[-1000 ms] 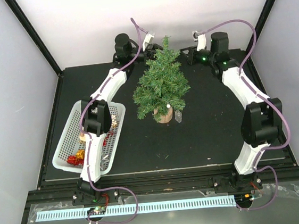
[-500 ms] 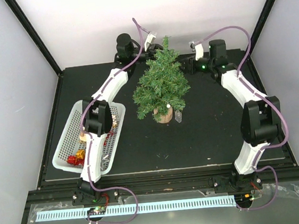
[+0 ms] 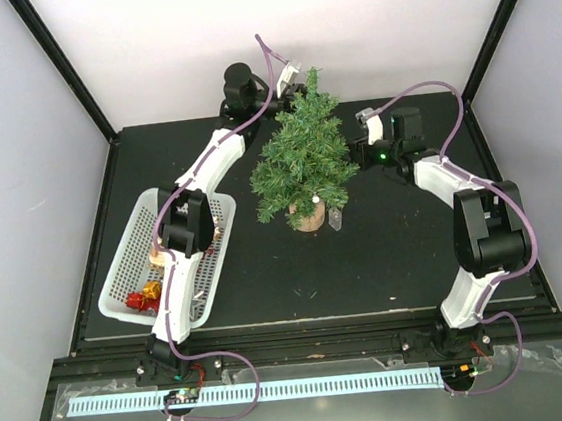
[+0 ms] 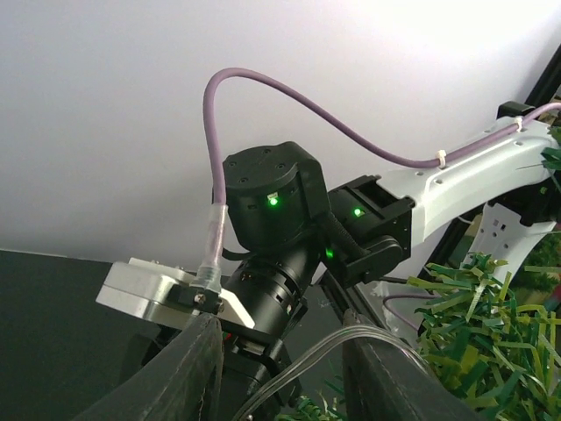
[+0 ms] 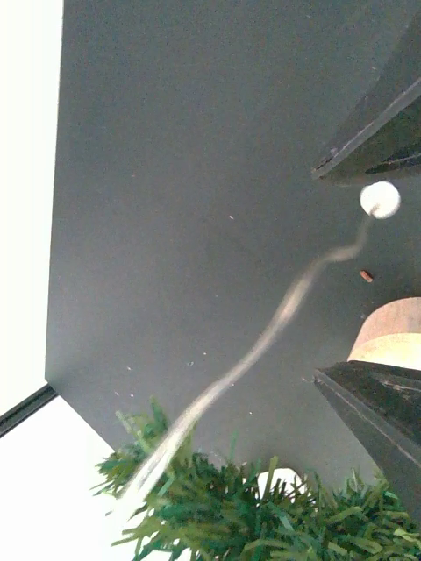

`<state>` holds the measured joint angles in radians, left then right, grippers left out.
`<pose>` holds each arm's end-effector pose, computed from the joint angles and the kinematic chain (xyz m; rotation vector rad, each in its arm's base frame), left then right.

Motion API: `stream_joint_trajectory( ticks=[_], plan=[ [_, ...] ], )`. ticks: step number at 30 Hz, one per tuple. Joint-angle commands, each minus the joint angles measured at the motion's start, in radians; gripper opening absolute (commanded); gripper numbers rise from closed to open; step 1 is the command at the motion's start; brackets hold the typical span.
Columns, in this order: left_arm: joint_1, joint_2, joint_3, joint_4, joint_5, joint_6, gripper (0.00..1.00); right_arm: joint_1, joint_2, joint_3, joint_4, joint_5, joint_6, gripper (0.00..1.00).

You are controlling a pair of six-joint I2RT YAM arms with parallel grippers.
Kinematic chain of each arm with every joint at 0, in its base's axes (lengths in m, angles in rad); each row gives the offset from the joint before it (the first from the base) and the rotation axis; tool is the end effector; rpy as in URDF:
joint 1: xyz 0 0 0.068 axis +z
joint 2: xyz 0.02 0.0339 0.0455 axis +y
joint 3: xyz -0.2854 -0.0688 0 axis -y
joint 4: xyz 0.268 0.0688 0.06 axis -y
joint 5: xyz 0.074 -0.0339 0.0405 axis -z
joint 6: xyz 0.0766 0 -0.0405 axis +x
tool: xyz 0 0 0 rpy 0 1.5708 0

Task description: Decorate the small christmas tree

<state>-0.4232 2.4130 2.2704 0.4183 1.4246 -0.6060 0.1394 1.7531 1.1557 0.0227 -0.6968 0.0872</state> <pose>0.5056 -0.3109 0.3480 1.2478 1.3127 -1.6736 0.4274 0.1096 0.2209 -0.4643 2.0657 0.8773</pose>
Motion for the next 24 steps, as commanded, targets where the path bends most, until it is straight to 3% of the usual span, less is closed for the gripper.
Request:
stream_joint_trajectory(
  ticks=[1, 19, 24],
  plan=[
    [-0.009, 0.024, 0.046, 0.018, 0.034, -0.009, 0.4, -0.003, -0.033, 0.011, 0.084, 0.012, 0.003, 0.56],
    [-0.032, 0.047, 0.06, 0.025, 0.066, -0.024, 0.42, 0.026, 0.059, 0.164, 0.088, -0.105, 0.073, 0.53],
    [-0.031, 0.05, 0.06, 0.034, 0.074, -0.032, 0.42, 0.026, 0.085, 0.183, 0.063, -0.108, 0.058, 0.3]
  ],
)
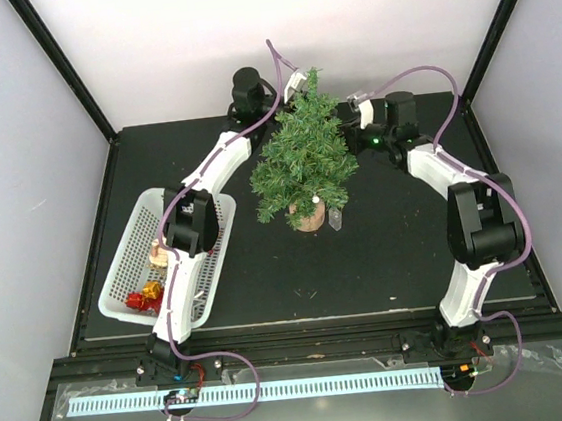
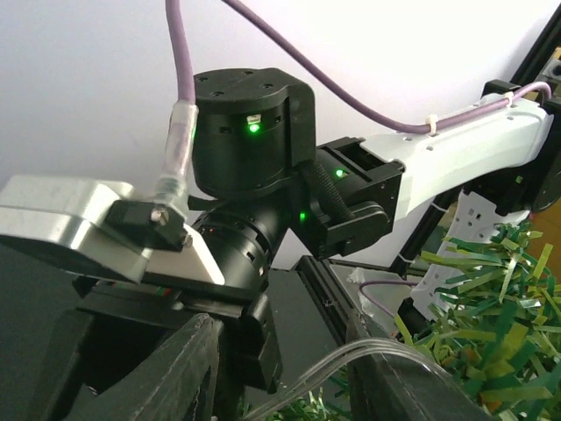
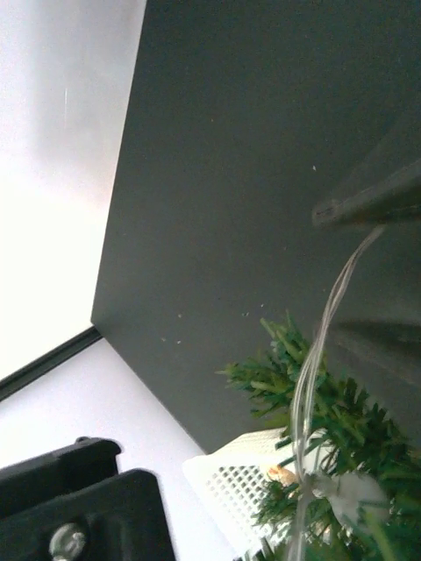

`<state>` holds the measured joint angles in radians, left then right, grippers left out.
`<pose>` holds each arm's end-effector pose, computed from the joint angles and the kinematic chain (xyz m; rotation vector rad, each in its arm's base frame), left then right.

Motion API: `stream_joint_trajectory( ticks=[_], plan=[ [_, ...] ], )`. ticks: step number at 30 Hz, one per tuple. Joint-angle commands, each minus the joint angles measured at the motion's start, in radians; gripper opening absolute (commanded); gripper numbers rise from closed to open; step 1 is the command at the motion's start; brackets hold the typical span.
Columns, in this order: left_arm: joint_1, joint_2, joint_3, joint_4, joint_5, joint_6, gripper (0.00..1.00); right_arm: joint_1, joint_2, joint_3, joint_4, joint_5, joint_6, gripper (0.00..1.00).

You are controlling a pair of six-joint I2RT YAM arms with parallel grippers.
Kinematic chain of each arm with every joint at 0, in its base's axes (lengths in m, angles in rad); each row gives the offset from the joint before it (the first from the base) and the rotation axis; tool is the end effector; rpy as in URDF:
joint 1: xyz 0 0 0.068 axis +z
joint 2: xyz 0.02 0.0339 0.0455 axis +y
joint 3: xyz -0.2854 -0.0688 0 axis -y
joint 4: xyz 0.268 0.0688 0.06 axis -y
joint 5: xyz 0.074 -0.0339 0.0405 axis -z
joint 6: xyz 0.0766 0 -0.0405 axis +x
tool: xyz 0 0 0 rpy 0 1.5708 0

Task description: Decorate the small christmas tree

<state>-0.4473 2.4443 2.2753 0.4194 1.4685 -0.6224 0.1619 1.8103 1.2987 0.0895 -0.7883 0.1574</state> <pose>0.5011 -0.3249 0.3311 1.2970 1.3300 -1.7361 0.4527 0.1290 0.2594 -0.5216 1.9207 0.9869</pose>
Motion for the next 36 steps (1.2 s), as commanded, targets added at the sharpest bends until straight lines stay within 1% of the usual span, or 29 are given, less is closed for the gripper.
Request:
stream_joint_trajectory(
  ticks=[1, 2, 3, 5, 7, 12, 15, 16, 17, 19, 20, 22, 23, 26, 29, 31, 36],
  plan=[
    [-0.007, 0.019, 0.055, 0.036, 0.031, -0.018, 0.43, 0.004, 0.031, 0.04, -0.002, -0.019, -0.014, 0.24],
    [-0.007, 0.02, 0.055, 0.038, 0.03, -0.019, 0.43, 0.003, 0.031, 0.04, -0.003, -0.019, -0.016, 0.16],
    [-0.007, 0.021, 0.055, 0.038, 0.033, -0.019, 0.43, 0.002, 0.028, 0.038, -0.002, -0.015, -0.018, 0.1],
    [-0.005, 0.022, 0.054, 0.038, 0.038, -0.019, 0.43, 0.001, 0.011, 0.024, 0.007, 0.0, -0.021, 0.04],
    [0.0, 0.024, 0.052, 0.04, 0.035, -0.016, 0.44, -0.001, -0.016, 0.003, 0.022, 0.027, -0.021, 0.02],
    [0.022, 0.031, 0.052, 0.037, 0.004, -0.006, 0.46, -0.022, -0.095, -0.049, 0.059, 0.084, -0.005, 0.01],
    [0.03, 0.034, 0.05, 0.008, -0.002, 0.019, 0.46, -0.023, -0.122, -0.052, 0.024, 0.115, -0.03, 0.01],
    [0.031, 0.032, 0.05, -0.002, -0.004, 0.027, 0.48, -0.022, -0.127, -0.052, 0.015, 0.124, -0.037, 0.01],
    [0.034, 0.033, 0.05, -0.009, -0.006, 0.031, 0.52, -0.022, -0.131, -0.054, 0.009, 0.134, -0.041, 0.01],
    [0.037, 0.03, 0.051, -0.027, -0.017, 0.042, 0.66, -0.021, -0.146, -0.065, 0.009, 0.149, -0.04, 0.01],
    [0.039, 0.027, 0.051, -0.043, -0.025, 0.055, 0.75, -0.022, -0.156, -0.073, 0.018, 0.157, -0.033, 0.01],
    [0.044, 0.019, 0.052, -0.107, -0.052, 0.11, 0.97, -0.022, -0.176, -0.083, 0.024, 0.18, -0.025, 0.01],
    [0.046, 0.015, 0.057, -0.151, -0.067, 0.147, 0.99, -0.022, -0.19, -0.085, 0.023, 0.201, -0.023, 0.01],
    [0.055, 0.007, 0.087, -0.338, -0.136, 0.307, 0.99, -0.023, -0.224, -0.083, 0.009, 0.257, -0.024, 0.01],
    [0.065, -0.005, 0.109, -0.504, -0.248, 0.455, 0.99, -0.022, -0.264, -0.08, -0.001, 0.326, -0.025, 0.01],
    [0.072, -0.017, 0.115, -0.576, -0.324, 0.529, 0.99, -0.022, -0.288, -0.069, -0.018, 0.375, -0.024, 0.01],
    [0.078, -0.057, 0.113, -0.723, -0.595, 0.687, 0.99, -0.022, -0.33, -0.027, -0.099, 0.46, -0.032, 0.01]
  ],
)
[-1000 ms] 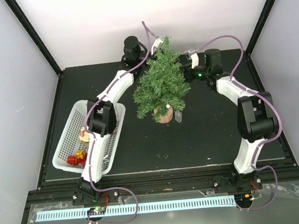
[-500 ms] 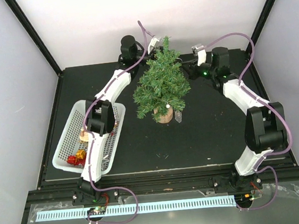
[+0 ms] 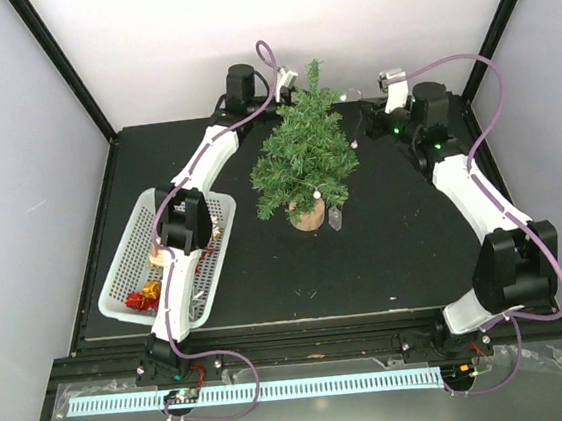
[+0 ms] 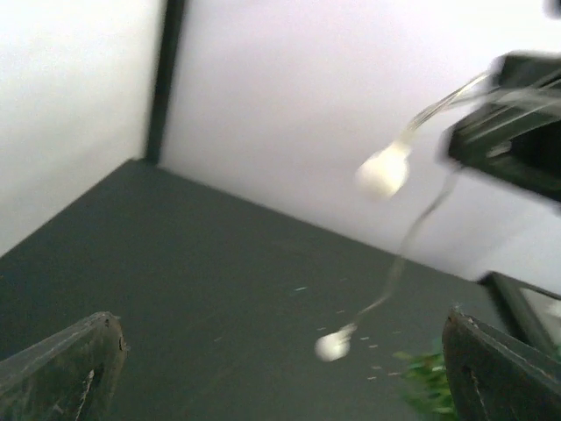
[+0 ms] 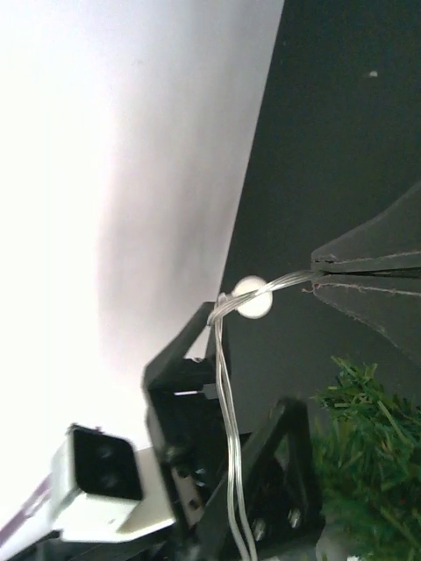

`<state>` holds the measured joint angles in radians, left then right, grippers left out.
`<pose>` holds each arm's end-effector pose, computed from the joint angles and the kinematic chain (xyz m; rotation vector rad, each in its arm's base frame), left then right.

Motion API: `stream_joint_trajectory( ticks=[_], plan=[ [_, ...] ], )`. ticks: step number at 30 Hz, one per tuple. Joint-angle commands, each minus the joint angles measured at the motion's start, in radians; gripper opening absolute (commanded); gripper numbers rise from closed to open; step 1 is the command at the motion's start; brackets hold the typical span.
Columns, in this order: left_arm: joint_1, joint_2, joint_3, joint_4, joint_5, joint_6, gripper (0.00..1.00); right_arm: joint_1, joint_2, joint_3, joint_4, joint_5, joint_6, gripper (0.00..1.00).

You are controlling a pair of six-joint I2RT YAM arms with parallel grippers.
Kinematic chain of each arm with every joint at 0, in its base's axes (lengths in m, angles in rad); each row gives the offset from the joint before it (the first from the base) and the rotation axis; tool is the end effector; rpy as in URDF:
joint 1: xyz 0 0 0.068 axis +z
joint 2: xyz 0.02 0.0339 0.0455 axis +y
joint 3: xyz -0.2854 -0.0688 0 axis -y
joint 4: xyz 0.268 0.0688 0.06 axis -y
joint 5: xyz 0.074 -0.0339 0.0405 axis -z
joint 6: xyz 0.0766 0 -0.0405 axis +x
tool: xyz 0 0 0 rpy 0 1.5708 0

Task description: Decorate the small christmas tree

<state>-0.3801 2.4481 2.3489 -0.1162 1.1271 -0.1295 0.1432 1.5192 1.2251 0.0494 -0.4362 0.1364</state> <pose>0.5468 -0.2930 0.3063 1.0450 1.5413 -1.3517 0.4094 0.0917 0.3435 -0.3186 1.8040 0.5926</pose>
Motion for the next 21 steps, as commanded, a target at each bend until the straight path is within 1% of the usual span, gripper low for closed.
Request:
stream_joint_trajectory(
  ticks=[1, 4, 8, 10, 12, 14, 16, 21],
  plan=[
    [0.012, -0.07, 0.038, -0.203, -0.316, 0.211, 0.99, -0.004, -0.046, 0.052, -0.08, 0.129, -0.011, 0.01],
    [0.02, -0.099, 0.024, -0.225, -0.494, 0.224, 0.99, -0.004, -0.073, 0.057, -0.127, 0.193, -0.007, 0.01],
    [0.032, -0.164, -0.064, -0.192, -0.592, 0.257, 0.99, -0.002, -0.117, 0.056, -0.179, 0.221, -0.011, 0.01],
    [0.032, -0.193, -0.107, -0.18, -0.589, 0.276, 0.99, -0.003, -0.137, 0.05, -0.192, 0.218, -0.013, 0.01],
    [0.032, -0.226, -0.157, -0.175, -0.557, 0.278, 0.99, -0.001, -0.158, 0.032, -0.181, 0.196, -0.005, 0.01],
    [0.03, -0.27, -0.23, -0.126, -0.509, 0.271, 0.99, 0.005, -0.176, 0.014, -0.168, 0.17, 0.008, 0.01],
    [0.023, -0.308, -0.29, -0.09, -0.489, 0.269, 0.99, 0.015, -0.189, 0.001, -0.161, 0.16, 0.015, 0.01],
    [0.007, -0.359, -0.358, -0.074, -0.451, 0.279, 0.99, 0.036, -0.21, -0.013, -0.175, 0.143, 0.024, 0.01]
  ],
)
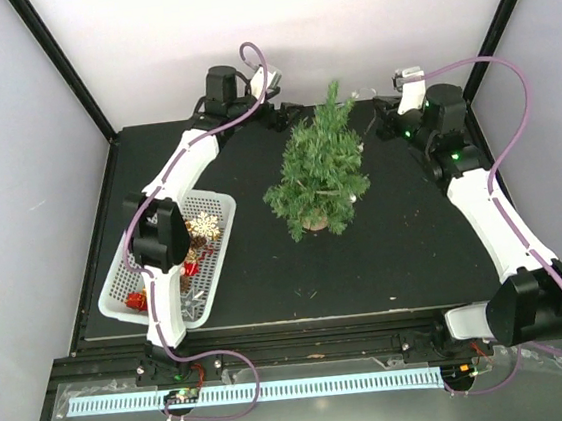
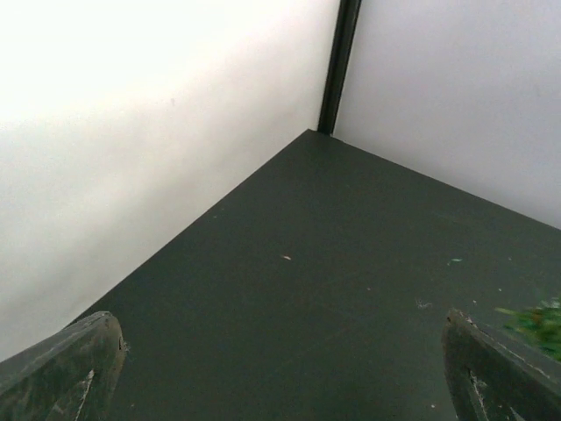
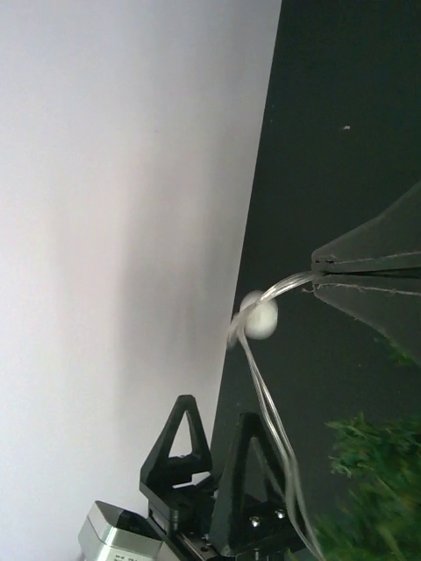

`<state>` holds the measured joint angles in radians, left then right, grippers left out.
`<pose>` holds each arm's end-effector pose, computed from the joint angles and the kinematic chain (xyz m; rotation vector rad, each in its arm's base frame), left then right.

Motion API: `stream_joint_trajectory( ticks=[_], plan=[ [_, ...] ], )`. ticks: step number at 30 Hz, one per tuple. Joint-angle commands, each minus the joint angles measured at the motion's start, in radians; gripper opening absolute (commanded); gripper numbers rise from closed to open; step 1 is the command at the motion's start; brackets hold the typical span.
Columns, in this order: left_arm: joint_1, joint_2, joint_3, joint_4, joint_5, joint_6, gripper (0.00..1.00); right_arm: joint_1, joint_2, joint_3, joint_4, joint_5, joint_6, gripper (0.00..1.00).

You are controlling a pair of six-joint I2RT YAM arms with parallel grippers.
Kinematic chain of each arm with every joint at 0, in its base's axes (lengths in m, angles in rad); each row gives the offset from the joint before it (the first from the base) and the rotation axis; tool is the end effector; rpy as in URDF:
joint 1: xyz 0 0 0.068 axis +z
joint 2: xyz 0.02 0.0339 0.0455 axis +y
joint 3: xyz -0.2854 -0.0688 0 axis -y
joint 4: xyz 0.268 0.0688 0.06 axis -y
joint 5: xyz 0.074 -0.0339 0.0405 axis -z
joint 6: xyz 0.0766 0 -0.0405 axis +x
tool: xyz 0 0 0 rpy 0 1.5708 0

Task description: Decorate the small christmas tree

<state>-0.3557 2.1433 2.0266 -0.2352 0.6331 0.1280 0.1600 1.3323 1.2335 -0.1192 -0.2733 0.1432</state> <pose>0.5234 -0.2428 0.3350 0.8654 1.7179 -0.7590 0.3614 0.0793 0.3921 -0.2130 1.7915 0.4611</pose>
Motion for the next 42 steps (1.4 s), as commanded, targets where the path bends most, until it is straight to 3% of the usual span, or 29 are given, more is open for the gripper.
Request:
stream_joint_trajectory(
  ticks=[1, 21, 37, 42],
  plan=[
    [-0.019, -0.061, -0.05, 0.051, 0.048, 0.019, 0.99, 0.024, -0.028, -0.024, -0.011, -0.02, 0.018, 0.01],
    [-0.022, -0.103, -0.084, 0.048, -0.041, 0.07, 0.99, 0.102, -0.029, -0.003, -0.078, 0.062, 0.02, 0.01],
    [-0.017, -0.155, -0.128, 0.094, -0.449, 0.134, 0.99, 0.102, -0.061, 0.012, -0.166, 0.25, -0.01, 0.01],
    [-0.016, -0.211, -0.171, 0.111, -0.505, 0.17, 0.99, 0.103, -0.073, 0.015, -0.194, 0.301, -0.025, 0.01]
  ],
)
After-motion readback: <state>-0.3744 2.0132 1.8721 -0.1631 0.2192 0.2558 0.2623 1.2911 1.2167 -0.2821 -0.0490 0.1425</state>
